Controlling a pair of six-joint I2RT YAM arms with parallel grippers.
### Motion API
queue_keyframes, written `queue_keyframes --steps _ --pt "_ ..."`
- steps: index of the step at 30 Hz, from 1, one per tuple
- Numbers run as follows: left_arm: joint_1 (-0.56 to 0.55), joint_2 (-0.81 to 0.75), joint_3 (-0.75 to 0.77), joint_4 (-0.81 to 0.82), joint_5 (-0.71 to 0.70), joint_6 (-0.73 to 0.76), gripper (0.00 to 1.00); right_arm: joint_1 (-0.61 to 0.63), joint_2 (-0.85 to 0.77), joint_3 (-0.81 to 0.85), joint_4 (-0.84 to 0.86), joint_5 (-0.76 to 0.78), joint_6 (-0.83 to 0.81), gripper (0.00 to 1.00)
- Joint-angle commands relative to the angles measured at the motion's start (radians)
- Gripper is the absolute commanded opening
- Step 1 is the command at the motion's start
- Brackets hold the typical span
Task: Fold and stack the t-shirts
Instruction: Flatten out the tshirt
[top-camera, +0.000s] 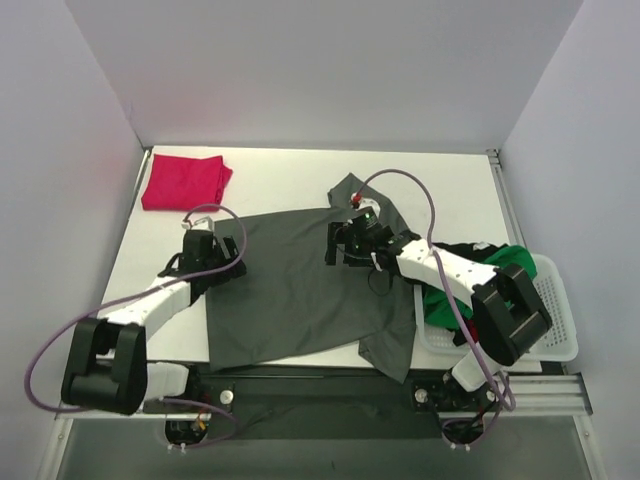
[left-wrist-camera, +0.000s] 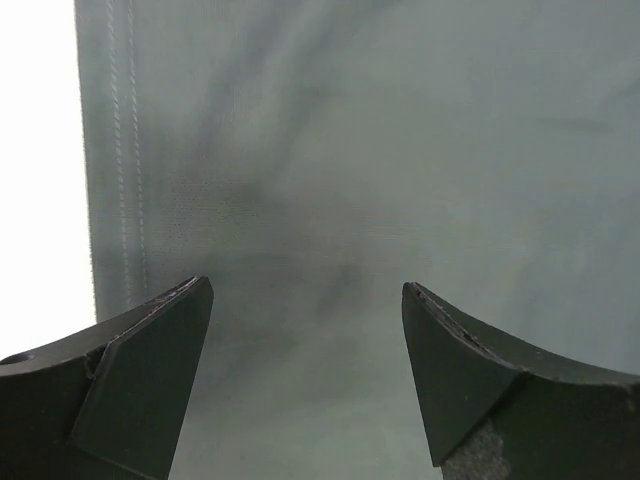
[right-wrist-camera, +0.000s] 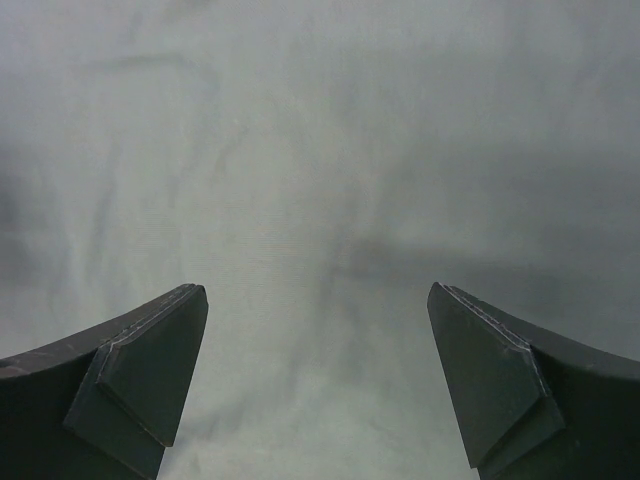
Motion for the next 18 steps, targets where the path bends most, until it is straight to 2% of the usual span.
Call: queue_keyframes --steps 1,10,18 --pt "0.025 0.063 0.049 0.056 0.063 -0.004 0.88 -0.001 0.041 0.039 0.003 -0.024 0.034 0.99" --pt "0.120 0.183 0.070 0.088 0.141 -0.008 0.88 -0.001 0.156 0.095 -0.011 -0.045 0.042 0.99" --pt "0.142 0.271 0.130 0.125 0.146 -0.007 0.88 -0.008 0.262 0.175 -0.043 -0.059 0.052 0.98"
